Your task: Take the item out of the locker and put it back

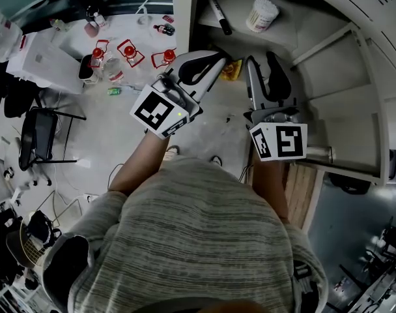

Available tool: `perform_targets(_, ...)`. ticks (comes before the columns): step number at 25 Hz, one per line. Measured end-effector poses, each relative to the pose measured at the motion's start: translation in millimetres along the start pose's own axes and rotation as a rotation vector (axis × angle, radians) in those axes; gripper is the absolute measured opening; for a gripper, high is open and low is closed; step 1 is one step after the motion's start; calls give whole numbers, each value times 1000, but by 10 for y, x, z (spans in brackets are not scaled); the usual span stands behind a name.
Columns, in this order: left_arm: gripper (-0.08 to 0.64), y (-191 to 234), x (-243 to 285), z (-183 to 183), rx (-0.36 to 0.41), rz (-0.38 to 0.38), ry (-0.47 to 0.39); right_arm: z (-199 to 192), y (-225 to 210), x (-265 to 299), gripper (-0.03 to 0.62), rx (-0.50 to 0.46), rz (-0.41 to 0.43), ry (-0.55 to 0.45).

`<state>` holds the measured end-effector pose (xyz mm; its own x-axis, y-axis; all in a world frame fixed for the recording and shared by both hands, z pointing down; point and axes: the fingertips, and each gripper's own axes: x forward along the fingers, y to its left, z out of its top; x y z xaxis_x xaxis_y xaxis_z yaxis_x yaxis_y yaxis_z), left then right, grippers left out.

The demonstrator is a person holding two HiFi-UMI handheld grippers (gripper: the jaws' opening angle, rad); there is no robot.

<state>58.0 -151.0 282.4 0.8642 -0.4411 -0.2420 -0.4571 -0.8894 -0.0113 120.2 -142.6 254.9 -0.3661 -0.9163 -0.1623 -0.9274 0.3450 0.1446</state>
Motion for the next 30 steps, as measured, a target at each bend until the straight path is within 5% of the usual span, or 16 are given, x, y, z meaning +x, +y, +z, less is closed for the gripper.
perform_targets(7, 8, -118, -23, 32, -5, -29, -3, -6, 88, -248, 31, -32, 10, 16)
perform_targets(30, 8, -720, 118, -186, -49, -224, 53, -300, 153, -1008, 26, 6, -132, 129)
